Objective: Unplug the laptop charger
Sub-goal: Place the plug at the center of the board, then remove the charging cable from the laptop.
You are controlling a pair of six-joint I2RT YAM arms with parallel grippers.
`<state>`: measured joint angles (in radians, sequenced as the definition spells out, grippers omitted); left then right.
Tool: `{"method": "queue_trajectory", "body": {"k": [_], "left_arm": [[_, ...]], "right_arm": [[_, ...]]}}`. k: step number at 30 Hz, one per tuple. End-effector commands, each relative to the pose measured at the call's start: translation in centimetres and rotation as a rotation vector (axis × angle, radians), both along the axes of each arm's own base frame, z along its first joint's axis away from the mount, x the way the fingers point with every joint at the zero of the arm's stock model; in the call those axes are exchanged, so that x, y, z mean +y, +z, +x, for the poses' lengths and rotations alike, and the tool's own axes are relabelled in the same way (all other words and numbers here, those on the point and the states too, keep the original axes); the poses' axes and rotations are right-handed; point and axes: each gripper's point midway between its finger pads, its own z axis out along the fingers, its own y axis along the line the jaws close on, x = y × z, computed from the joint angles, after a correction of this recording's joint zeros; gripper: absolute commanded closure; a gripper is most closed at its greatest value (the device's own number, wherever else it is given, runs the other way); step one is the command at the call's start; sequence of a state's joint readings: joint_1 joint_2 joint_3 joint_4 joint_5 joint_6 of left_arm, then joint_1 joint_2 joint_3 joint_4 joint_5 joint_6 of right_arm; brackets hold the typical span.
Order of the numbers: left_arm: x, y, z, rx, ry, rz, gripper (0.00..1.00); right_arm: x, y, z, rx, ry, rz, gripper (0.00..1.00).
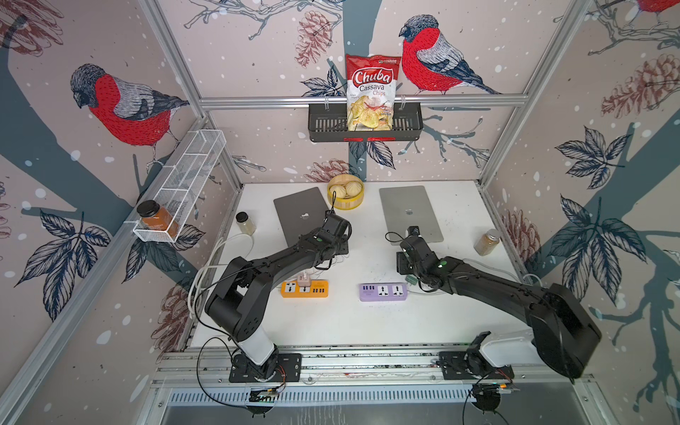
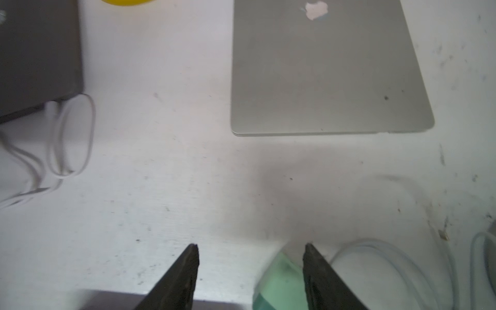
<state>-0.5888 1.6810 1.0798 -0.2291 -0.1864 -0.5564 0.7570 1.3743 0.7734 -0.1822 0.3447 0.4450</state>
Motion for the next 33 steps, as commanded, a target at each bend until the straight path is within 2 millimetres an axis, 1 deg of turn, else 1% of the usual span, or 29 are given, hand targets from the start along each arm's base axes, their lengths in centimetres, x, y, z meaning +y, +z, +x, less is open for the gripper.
{"method": "queue_trajectory", "body": {"k": [1,3,6,8,12,14,20,23,26,29,33], "left_arm": [[0.2,-0.4,1.5,0.016,0.056,-0.013,0.67],[0.5,-0.7,2.5,0.023,0.085,-0.021,0.68],[1.6,-0.8,4.0,0.025,0.132,-0.055,0.68],[2.4,-1.0,4.9,0.043,0.154,-0.081,0.69],[4.3,-1.6,6.1,0.065,0.187,-0.061,0.69],[5.1,-2.1,6.3,0.082,0.198,-0.049,0.70],[7.9,-3.4,6.6,0.107,0.231,-0.067,0.70],[8.9,-3.7,6.5,0.118,0.235,-0.075,0.70],[9.8,-4.0,6.3,0.131,0.234,-0.073,0.69],[10.7,-4.4,6.1,0.144,0.244,-0.071,0.69],[11.5,-4.9,5.8,0.155,0.253,-0.076,0.69]], "right_arm": [[2.8,2.0,1.0,-0.060,0.076,0.037,0.35],[4.5,2.1,1.3,-0.063,0.134,0.042,0.35],[7.1,1.6,1.9,-0.074,0.197,0.033,0.36],[8.7,0.9,2.8,-0.059,0.218,0.014,0.38],[11.7,-0.3,4.0,-0.039,0.265,0.015,0.41],[13.1,-0.5,4.5,-0.050,0.284,0.036,0.43],[16.6,-1.3,5.2,-0.086,0.344,0.072,0.47],[18.1,-1.7,5.7,-0.106,0.363,0.083,0.48],[19.6,-2.1,6.2,-0.117,0.381,0.094,0.51],[20.9,-2.7,6.7,-0.122,0.400,0.094,0.55],[21.8,-3.1,7.2,-0.124,0.406,0.091,0.56]]}}
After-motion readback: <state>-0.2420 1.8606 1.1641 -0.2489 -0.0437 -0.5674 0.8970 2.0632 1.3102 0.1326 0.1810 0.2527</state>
